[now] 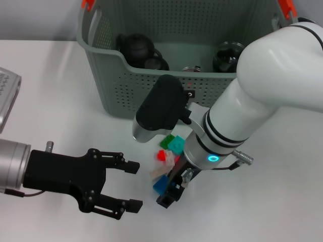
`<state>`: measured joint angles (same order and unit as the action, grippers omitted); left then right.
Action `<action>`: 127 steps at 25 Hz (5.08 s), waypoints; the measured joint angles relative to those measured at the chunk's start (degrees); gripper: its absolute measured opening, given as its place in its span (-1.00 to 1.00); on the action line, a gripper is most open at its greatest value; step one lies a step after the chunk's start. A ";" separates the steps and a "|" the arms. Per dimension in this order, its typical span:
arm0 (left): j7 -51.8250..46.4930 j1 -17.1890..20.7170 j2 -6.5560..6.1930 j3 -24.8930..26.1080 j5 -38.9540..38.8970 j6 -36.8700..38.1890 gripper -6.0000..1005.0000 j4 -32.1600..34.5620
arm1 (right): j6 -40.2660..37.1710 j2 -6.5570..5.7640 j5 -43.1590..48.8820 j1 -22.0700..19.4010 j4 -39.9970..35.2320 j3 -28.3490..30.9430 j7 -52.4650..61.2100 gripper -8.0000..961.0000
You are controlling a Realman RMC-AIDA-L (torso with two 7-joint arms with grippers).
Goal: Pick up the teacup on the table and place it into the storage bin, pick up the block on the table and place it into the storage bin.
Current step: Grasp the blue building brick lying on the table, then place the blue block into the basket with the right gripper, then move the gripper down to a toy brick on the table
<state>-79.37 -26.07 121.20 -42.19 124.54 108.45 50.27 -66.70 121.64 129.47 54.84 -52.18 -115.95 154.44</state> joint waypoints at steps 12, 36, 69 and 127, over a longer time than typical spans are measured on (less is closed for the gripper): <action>0.00 0.28 0.09 0.00 -0.01 -0.08 0.69 0.00 | 0.63 -0.07 0.27 0.00 -0.32 -0.75 0.96 0.36; 0.00 0.41 0.09 0.00 0.00 -0.18 0.69 0.00 | 0.52 -0.25 0.14 0.00 -0.63 -1.58 1.04 -0.02; -0.06 -0.06 -0.20 1.27 0.00 0.10 0.69 0.04 | -10.28 -1.45 3.04 -9.87 -30.89 42.08 -11.17 -0.10; -22.59 -9.25 0.55 -15.49 3.94 -15.00 0.69 4.93 | -32.57 -2.02 -18.94 -29.54 -12.06 65.53 -55.59 0.93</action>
<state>-101.96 -35.32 121.75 -57.68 128.48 93.45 55.20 -99.26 119.62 110.53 25.30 -64.24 -50.42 98.85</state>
